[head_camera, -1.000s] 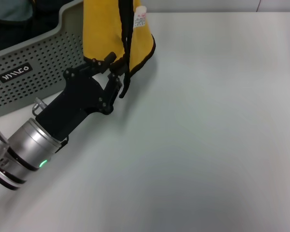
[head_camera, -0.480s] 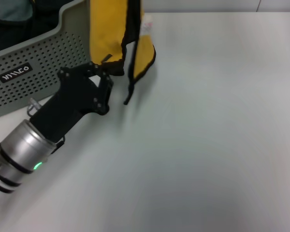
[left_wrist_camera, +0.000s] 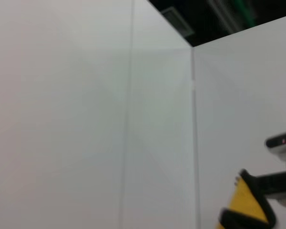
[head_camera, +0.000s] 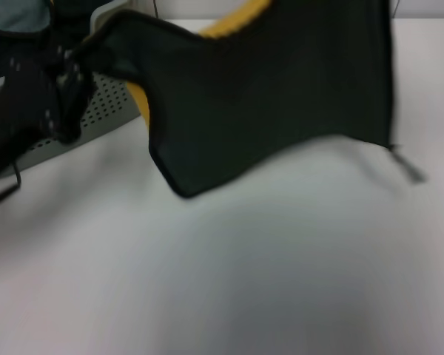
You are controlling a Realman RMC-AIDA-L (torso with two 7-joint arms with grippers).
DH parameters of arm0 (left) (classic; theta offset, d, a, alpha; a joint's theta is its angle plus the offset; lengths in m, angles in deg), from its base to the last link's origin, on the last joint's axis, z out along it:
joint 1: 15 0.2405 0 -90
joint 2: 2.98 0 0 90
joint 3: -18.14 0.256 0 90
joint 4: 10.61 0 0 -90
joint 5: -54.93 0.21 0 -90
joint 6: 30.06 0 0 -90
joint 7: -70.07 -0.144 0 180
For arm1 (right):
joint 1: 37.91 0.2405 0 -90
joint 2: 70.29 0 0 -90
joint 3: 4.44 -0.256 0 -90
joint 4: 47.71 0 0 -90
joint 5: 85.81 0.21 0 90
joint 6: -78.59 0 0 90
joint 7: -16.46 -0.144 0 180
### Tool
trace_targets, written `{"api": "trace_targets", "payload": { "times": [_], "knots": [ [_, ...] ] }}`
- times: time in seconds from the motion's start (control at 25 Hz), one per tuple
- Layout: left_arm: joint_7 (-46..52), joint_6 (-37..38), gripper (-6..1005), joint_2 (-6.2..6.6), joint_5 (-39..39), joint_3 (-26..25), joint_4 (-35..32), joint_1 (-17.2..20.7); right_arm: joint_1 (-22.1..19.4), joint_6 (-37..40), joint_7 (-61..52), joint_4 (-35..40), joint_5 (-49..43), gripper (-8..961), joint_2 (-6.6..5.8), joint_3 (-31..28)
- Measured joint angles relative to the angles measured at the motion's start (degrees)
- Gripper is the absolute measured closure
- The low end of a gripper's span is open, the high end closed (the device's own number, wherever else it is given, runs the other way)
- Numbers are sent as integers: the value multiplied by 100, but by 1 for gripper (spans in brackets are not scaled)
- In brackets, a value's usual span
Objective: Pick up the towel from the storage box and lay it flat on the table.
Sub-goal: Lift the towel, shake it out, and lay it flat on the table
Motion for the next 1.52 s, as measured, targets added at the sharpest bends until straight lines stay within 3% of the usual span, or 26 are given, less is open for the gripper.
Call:
{"api": "trace_targets", "payload": {
  "times": [0.04, 0.2, 0.36, 0.52, 0.68, 0.76, 0.88, 0.96, 1.04, 1.16, 1.24, 1.36, 1.52],
  "knots": [
    [245, -6, 991, 22, 53, 0, -187, -62, -184, 408, -29, -32, 120, 944, -8, -181],
    [1018, -139, 989, 156, 415, 2, -638, -577, -428, 430, 213, -75, 148, 944, -8, -323],
    [1389, -556, 987, 273, 796, -3, -766, -1121, -452, 357, 692, -336, 151, 944, 4, -785],
    [1705, -749, 985, 358, 1093, -11, -992, -1382, -443, 485, 817, -519, 154, 944, -73, -1040],
    [2050, -667, 984, 433, 1307, 2, -1349, -1275, -603, 936, 798, -574, 151, 944, -18, -983],
    [2282, -300, 983, 527, 1458, 3, -1569, -1066, -737, 1247, 730, -576, 149, 944, 86, -963],
    [2397, 375, 982, 731, 1444, -14, -1644, -760, -988, 1705, 593, -450, 157, 944, 352, -943],
    [2504, 766, 981, 867, 1286, -8, -1751, -542, -1160, 1974, 439, -194, 385, 944, 440, -926],
    [2729, 949, 980, 957, 983, 131, -2040, -293, -1326, 2185, 215, 47, 898, 944, 435, -916],
    [3082, 942, 979, 987, 768, 323, -2531, -23, -1364, 2195, 98, 28, 1087, 944, 401, -873],
    [3309, 848, 978, 963, 1016, 270, -2663, -33, -1280, 2058, 156, -338, 829, 943, 397, -715],
    [3611, 309, 977, 893, 1948, 178, -2664, -217, -838, 1568, 647, -1753, 13, 943, 352, -356],
    [3911, -753, 975, 772, 3343, 161, -2575, -557, -291, 776, 1371, -3303, -662, 943, 225, -302]
  ]
}}
